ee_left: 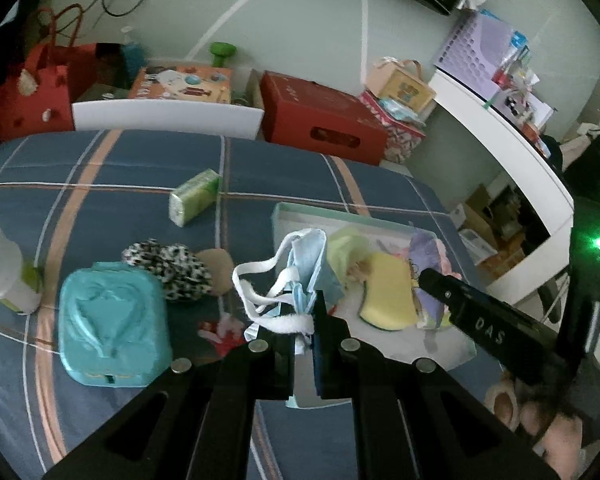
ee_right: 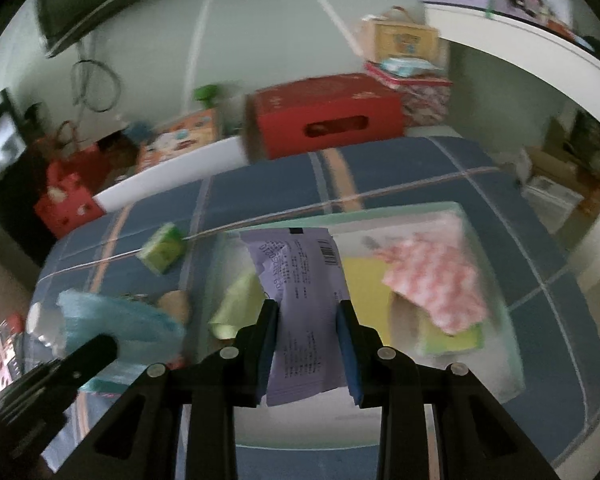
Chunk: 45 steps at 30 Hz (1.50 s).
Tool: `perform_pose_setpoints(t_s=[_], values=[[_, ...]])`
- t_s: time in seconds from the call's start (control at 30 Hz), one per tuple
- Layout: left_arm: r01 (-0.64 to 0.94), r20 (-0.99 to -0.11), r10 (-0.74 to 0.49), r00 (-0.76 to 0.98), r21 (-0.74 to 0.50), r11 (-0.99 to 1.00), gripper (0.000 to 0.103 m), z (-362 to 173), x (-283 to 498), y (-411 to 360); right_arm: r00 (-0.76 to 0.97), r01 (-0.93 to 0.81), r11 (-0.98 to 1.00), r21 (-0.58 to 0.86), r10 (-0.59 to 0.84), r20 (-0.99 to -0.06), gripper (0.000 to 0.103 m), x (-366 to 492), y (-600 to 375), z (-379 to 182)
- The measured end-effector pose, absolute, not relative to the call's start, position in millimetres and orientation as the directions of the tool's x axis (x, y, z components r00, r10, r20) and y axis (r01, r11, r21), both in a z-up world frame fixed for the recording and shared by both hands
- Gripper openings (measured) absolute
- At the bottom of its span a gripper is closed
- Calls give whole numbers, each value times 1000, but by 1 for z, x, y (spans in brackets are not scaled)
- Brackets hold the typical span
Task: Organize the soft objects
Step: 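Carry the packet and face mask into the tray and release both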
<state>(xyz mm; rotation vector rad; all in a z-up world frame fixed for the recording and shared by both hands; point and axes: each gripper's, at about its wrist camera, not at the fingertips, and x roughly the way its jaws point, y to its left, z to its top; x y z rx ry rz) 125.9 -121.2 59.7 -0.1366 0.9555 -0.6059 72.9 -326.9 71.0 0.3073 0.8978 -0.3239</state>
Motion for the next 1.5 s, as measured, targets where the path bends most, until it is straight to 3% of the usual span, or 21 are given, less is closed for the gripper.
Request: perform_pose_setpoints(t_s=[0.37, 0.6, 1.03, 1.07, 1.2, 1.37, 1.5], values=[[528, -724, -611, 320, -399, 750, 7, 45, 113, -164, 515, 582, 807, 102, -268, -814, 32, 41, -390, 70], [557, -741, -625, 246, -419, 717, 7, 25, 108, -186, 472, 577, 811, 96, -235, -850, 32, 45, -394, 53], [493, -817, -538, 208, -388, 779, 10, -11, 121, -197, 378, 558, 829, 50, -199, -904, 35, 53, -391, 22], [490, -817, -536, 212, -386, 782, 11, -11, 123, -196, 375, 556, 830, 48, -199, -906, 35, 53, -391, 22], [469, -828, -512, 229, -368, 803, 33, -15, 129, -194, 362, 552, 833, 41, -195, -912, 36, 54, -391, 19], [453, -839, -489, 239, -349, 820, 45, -19, 134, -192, 345, 549, 835, 31, -193, -918, 37, 57, -391, 16], [455, -857, -452, 246, -310, 835, 48, -22, 134, -193, 344, 546, 838, 25, -197, -918, 39, 57, -390, 17]])
